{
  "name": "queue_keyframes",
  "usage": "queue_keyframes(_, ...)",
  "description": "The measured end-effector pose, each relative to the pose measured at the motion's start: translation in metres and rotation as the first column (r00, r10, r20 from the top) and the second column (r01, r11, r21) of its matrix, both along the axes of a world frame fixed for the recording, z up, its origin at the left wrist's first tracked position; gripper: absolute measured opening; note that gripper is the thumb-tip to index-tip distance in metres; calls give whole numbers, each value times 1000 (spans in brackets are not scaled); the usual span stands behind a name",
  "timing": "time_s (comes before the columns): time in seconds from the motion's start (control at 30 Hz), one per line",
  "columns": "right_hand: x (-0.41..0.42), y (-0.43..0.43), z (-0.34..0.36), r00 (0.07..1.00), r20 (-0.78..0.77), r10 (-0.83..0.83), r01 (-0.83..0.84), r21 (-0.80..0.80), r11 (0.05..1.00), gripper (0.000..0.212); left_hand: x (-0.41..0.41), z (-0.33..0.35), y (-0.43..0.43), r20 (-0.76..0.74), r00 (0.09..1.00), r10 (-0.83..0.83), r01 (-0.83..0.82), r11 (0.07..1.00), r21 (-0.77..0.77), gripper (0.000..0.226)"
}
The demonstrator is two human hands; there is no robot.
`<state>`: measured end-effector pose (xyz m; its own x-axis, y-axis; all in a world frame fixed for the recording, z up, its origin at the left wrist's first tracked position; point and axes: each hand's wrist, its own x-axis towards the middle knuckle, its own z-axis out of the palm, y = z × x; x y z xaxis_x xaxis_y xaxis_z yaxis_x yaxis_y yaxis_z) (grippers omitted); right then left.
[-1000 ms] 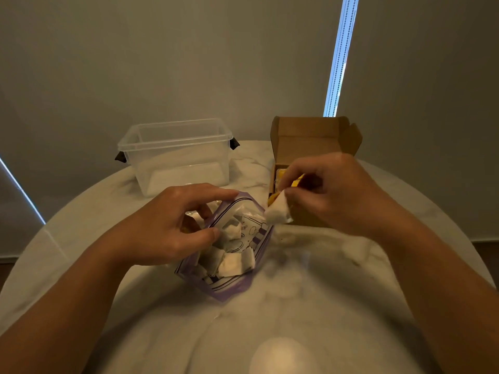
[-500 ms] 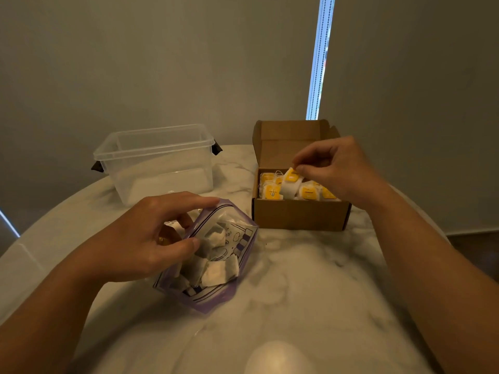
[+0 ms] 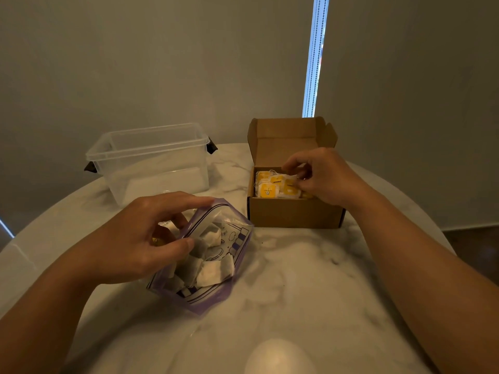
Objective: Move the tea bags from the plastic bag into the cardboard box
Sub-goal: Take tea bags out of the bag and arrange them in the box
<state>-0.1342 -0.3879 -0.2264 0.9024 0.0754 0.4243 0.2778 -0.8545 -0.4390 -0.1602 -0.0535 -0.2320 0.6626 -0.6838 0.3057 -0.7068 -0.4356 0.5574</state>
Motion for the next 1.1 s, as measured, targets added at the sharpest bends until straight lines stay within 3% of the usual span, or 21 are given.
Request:
queue_keyframes(0.23,1,-2,0,984,166,-68,69,3,998,35,2,-1,0,14,1000,-7,7,1000,-1,59)
queue_keyframes(0.33,-11,-8,3,973,189,-129,71,284,956,23,1,0,1,18,1000,-4,4,1000,-5,58)
queue_keyframes(0.4,-26,-8,4,981,165,-106,11,494,869,18,0,1,0,10,1000,1,0,1000,-14,58)
queue_keyframes(0.5,-46,3,5,992,128,4,-78,583,808,15,-2,4,-1,-5,1000,10,-10,1000,-13,60)
queue_keyframes(0.7,-70,44,13,969,74,236,-242,486,840,15,-4,5,0,15,1000,27,-27,1000,2,61)
queue_keyframes(0.83,-85,79,12,891,10,454,-415,422,806,19,-3,5,-1,14,1000,23,-23,1000,9,62)
queue_keyframes(0.9,-91,99,5,862,-35,506,-482,253,839,18,-3,5,0,28,999,16,-16,1000,12,61)
queue_keyframes(0.97,-93,119,-7,862,-12,508,-507,-54,860,17,-3,4,0,35,999,18,-19,1000,8,60)
queue_keyframes(1.1,-90,149,-22,910,-59,411,-398,-409,821,28,-3,3,-1,50,999,14,-15,1000,2,61)
